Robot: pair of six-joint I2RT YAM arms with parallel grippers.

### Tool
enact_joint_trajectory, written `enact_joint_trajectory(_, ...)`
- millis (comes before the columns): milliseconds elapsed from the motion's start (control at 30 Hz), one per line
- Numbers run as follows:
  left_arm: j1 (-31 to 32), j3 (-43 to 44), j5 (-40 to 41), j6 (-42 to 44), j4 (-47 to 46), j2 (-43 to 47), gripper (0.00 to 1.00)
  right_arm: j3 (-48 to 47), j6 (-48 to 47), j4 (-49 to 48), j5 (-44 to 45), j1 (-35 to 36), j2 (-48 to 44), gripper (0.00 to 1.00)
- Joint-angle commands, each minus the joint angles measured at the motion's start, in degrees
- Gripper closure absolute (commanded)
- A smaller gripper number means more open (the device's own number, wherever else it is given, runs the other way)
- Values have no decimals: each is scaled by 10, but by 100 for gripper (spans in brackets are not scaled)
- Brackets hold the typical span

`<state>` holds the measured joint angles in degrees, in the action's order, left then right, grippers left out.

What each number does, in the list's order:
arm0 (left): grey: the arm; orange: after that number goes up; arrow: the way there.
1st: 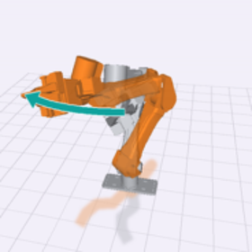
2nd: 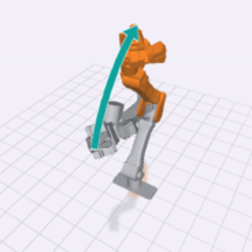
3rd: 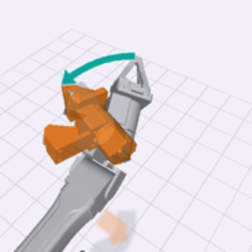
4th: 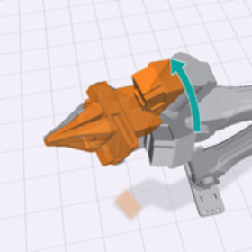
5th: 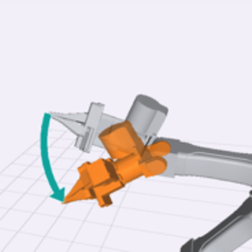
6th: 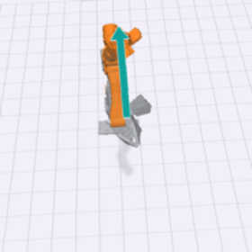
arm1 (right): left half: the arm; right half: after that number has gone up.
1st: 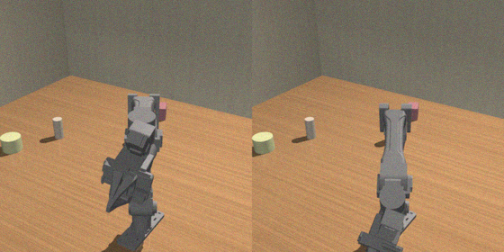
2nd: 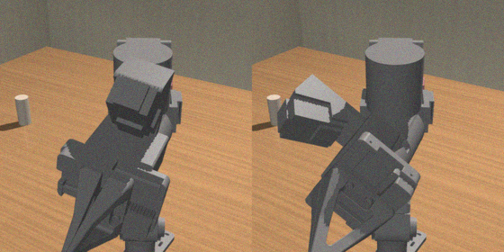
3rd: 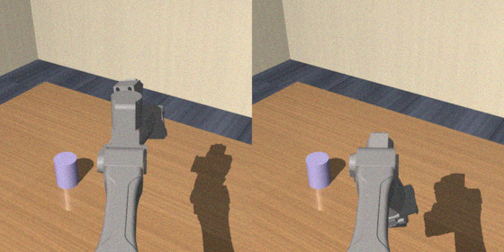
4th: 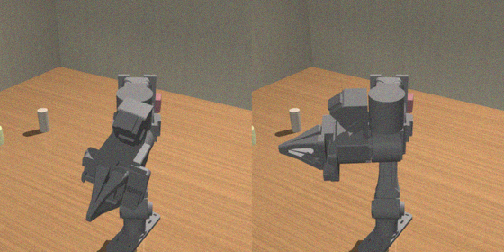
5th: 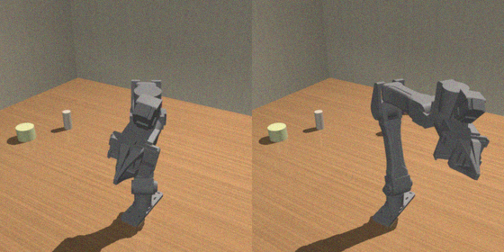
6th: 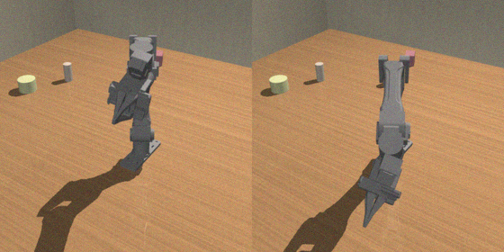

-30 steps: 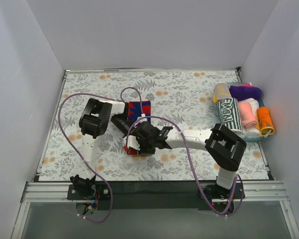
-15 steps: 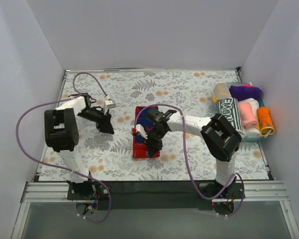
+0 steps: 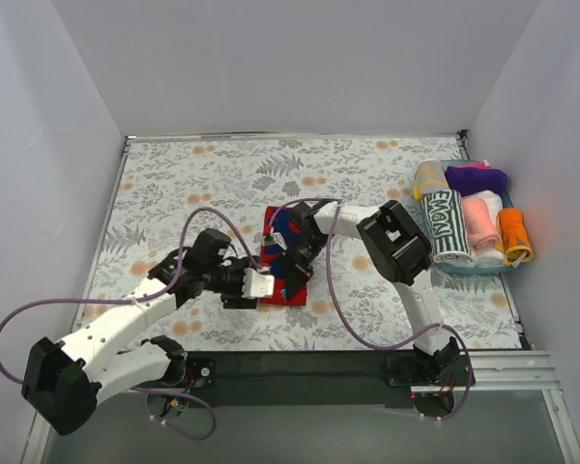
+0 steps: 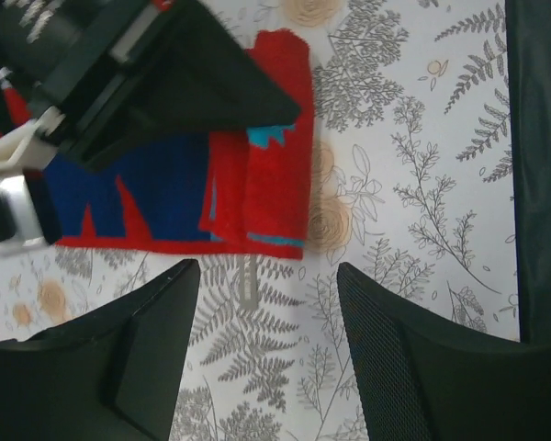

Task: Roll the towels
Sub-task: Roll the towel

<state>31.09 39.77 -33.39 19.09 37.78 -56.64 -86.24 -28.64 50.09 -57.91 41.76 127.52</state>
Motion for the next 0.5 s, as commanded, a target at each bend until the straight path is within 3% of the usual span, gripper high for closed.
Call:
enact_joint_trajectory(0,96,-30,110,-9,-87,-24,43,-23,4,43,-53,-8,24,99)
enact_joint_trajectory(100,167,-44,160,9,-130,-53,42,-27,2,53,-62,-16,38,99)
enact_joint_trajectory(267,207,-42,196,25,-176,-137,46,-34,1,59,-69,-21,44,99)
enact_joint_trajectory(467,219,-29,241,10,-185,-235,79,-36,0,70,-77,-24,33,94)
